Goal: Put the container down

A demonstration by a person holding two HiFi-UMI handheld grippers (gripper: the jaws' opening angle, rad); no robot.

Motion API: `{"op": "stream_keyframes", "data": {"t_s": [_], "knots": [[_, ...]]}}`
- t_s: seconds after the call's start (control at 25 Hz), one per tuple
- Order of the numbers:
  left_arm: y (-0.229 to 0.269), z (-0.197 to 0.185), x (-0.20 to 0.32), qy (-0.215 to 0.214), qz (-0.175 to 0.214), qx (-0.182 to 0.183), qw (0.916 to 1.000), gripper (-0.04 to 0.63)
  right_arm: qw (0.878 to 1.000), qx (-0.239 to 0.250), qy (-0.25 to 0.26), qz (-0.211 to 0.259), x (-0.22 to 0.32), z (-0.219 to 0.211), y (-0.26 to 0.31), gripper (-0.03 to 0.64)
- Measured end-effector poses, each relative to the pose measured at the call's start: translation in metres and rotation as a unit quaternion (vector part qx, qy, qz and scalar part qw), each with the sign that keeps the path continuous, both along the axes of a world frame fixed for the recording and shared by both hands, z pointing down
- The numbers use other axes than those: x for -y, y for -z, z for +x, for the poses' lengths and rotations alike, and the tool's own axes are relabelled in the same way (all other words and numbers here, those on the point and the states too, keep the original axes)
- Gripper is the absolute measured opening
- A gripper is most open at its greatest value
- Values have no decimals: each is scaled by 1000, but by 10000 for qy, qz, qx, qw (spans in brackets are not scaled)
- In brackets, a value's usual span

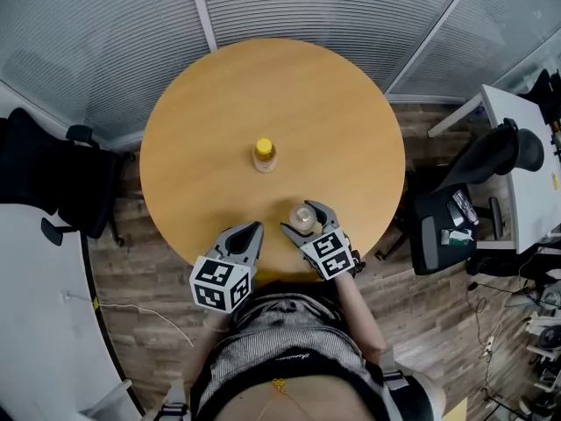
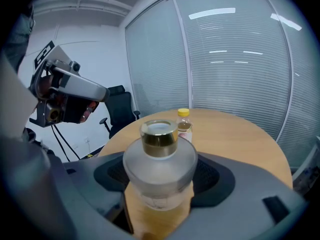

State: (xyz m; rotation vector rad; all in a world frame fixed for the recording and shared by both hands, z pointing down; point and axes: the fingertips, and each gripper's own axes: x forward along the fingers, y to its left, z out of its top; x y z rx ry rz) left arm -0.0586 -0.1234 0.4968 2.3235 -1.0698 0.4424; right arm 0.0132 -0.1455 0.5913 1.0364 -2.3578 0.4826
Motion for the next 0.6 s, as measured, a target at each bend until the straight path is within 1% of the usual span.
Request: {"op": "stream_keyframes", "data": {"t_s": [0.36, 0.6], "knots": [[-4, -4, 4, 36, -69, -7, 10000, 21, 9999, -51, 57, -118, 11, -9, -25, 347], [-7, -2, 4, 28, -129, 2, 9999, 21, 9995, -187, 168, -211, 18, -10, -46, 347]]}}
